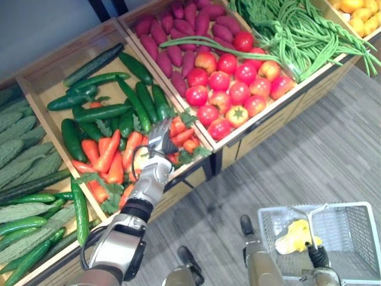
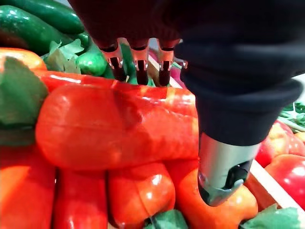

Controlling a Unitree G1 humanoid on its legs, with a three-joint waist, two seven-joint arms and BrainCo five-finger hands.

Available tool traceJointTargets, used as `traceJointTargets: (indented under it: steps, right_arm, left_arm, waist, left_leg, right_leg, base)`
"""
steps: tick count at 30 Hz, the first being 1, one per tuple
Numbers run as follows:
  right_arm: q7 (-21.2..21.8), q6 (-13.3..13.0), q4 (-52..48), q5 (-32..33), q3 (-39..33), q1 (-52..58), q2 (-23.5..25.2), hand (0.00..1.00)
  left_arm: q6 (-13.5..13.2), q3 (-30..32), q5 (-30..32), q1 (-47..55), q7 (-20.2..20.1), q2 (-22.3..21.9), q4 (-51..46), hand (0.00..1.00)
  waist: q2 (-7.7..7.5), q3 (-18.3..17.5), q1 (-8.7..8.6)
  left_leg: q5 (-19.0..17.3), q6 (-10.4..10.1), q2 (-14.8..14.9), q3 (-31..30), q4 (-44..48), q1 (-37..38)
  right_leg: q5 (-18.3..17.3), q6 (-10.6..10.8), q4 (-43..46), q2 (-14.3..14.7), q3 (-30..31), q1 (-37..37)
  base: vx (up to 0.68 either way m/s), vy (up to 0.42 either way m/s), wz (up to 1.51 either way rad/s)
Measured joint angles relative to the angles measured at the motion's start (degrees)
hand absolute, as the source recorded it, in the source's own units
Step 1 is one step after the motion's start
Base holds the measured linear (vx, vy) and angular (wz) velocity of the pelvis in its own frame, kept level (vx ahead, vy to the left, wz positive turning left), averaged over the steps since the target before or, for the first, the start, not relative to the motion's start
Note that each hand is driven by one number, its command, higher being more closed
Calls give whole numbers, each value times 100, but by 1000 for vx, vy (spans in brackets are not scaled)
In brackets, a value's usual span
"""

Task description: Pick vegetable in the basket

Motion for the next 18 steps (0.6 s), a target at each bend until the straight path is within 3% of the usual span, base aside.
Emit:
traceJointTargets:
  steps: [3,4,18]
  right_arm:
    - [0,0,-2,0,42,-12,-2,100]
    - [-1,0,-9,0,64,-23,-3,100]
    - [-4,-2,-18,-2,119,-113,-8,100]
  left_arm:
    - [4,9,0,-4,2,0,170,0]
    - [16,9,0,-3,7,-1,234,100]
    - [-75,407,-11,-230,213,119,701,100]
  waist:
    - [-11,7,-5]
    - [-21,13,-4]
    - [-109,68,0]
  left_leg:
    - [-64,-8,46,13,115,-46]
    - [-92,-13,61,30,159,-70]
    - [-173,-38,170,227,327,-77]
  right_leg:
    - [0,0,0,20,18,-15]
    - [9,-13,0,30,27,-34]
    - [101,-26,-44,140,191,-100]
  base:
    - [21,-10,-5]
    - [11,-8,-11]
    - [9,-5,-8]
